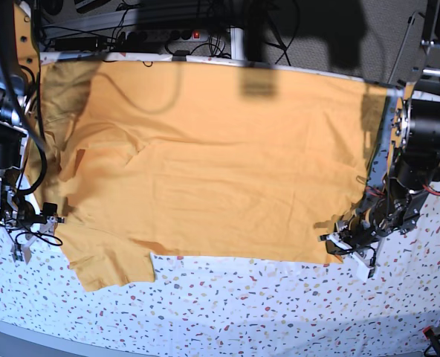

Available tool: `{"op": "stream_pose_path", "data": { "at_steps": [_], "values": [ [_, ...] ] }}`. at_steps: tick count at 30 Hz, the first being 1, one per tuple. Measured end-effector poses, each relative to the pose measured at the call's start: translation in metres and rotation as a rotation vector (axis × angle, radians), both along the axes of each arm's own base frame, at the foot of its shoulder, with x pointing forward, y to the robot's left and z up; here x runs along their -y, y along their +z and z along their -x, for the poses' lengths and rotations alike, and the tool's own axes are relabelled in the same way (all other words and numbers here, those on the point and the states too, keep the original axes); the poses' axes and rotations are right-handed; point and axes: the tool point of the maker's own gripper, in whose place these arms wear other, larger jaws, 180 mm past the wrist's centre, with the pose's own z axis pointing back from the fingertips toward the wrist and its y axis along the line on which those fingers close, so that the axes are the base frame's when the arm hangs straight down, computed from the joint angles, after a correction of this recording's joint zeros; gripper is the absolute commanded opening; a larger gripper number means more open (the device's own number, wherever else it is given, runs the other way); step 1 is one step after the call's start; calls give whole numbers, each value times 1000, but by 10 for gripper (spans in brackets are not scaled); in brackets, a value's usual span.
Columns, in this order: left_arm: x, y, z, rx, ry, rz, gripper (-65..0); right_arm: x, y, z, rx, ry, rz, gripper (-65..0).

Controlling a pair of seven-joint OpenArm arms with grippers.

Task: Fold the T-shirt properly
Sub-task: 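Grasp the shirt's side edges near the hem with both grippers, then lift the hem edge and fold it over toward the collar with both grippers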

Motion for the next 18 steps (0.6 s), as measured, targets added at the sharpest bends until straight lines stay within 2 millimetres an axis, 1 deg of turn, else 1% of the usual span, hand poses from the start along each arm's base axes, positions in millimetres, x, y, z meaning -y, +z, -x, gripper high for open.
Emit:
{"op": "stream_pose_path", "data": {
  "at_steps": [3, 5, 7, 8, 11, 12, 15, 18],
  "values": [
    [0, 0, 0, 0, 0, 0, -650, -2, -21, 16, -36, -4, -4, -290],
    [0, 0, 0, 0, 0, 0, -650, -1, -26, 21, -19, -7, -11, -290],
    [0, 0, 0, 0, 0, 0, -650, 0, -27, 22, -24, -8, -10, -296],
    [0, 0, 0, 0, -1, 0, -650, 0, -28, 23, -26, -9, -10, -323],
    [0, 0, 0, 0, 0, 0, -650, -3, -29, 23, -24, -9, -20, -438],
    [0, 0, 0, 0, 0, 0, -650, -4, -29, 23, -24, -8, -23, -483],
    [1, -2, 2, -13, -6, -2, -650, -7, -29, 21, -11, -15, -45, -650],
    [1, -2, 2, -13, -6, -2, -650, -10, -28, 20, -8, 3, -59, -650]
  ]
}}
